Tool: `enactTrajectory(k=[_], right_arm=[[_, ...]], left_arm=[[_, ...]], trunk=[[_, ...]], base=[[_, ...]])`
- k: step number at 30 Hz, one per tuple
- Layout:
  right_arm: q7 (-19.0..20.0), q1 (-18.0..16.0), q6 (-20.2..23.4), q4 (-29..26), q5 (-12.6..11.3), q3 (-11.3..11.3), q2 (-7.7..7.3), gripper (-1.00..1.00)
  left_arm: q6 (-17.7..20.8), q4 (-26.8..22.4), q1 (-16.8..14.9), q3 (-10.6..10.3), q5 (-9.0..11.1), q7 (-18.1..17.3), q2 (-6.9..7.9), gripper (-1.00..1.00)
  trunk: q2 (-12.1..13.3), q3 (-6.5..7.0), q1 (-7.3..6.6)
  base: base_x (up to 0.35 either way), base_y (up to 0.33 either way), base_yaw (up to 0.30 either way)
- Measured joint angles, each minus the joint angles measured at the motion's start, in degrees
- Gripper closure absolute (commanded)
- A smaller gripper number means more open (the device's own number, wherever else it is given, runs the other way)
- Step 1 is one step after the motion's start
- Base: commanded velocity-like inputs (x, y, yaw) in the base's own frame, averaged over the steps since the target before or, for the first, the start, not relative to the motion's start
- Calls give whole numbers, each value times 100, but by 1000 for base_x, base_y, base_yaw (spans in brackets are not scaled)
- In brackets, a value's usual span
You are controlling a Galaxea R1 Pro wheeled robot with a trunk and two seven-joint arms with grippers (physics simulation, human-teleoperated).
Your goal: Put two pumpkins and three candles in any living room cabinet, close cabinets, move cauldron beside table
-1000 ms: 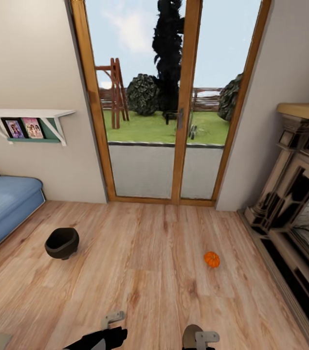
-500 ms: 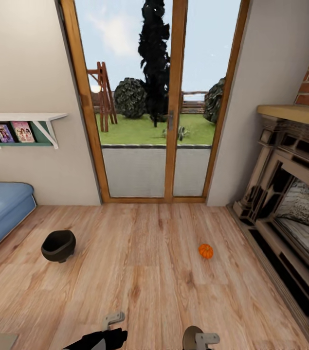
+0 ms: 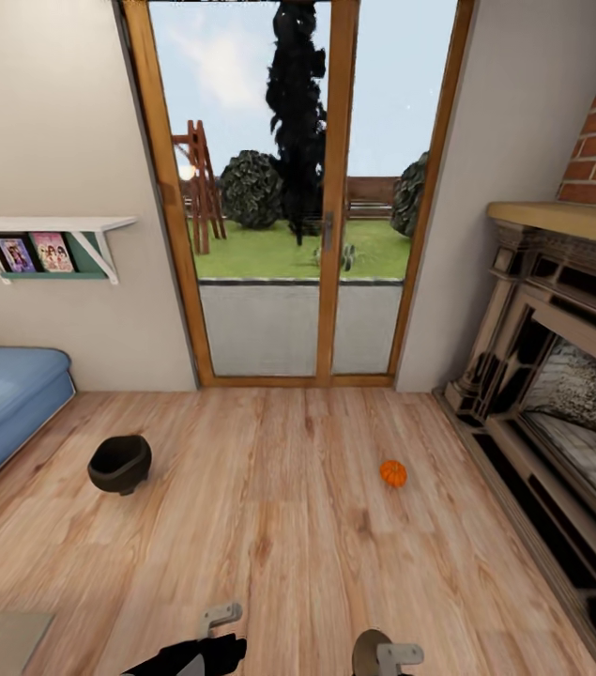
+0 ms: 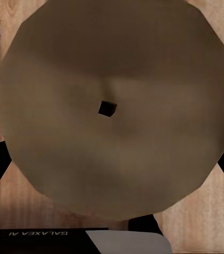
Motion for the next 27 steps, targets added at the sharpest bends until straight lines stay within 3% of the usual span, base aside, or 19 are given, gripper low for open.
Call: enactTrajectory(k=[17, 27], right_arm=[[-1, 0, 0, 1, -3, -5, 1, 100], [-1, 0, 1, 1, -2, -4, 7, 100]], left_arm=[[0, 0, 0, 6, 0, 0, -7, -100], [0, 0, 0, 5, 0, 5, -14, -100]], trunk=[[0, 0, 0], [0, 0, 0]], base=[[-331, 3, 0], [-325, 145, 0]])
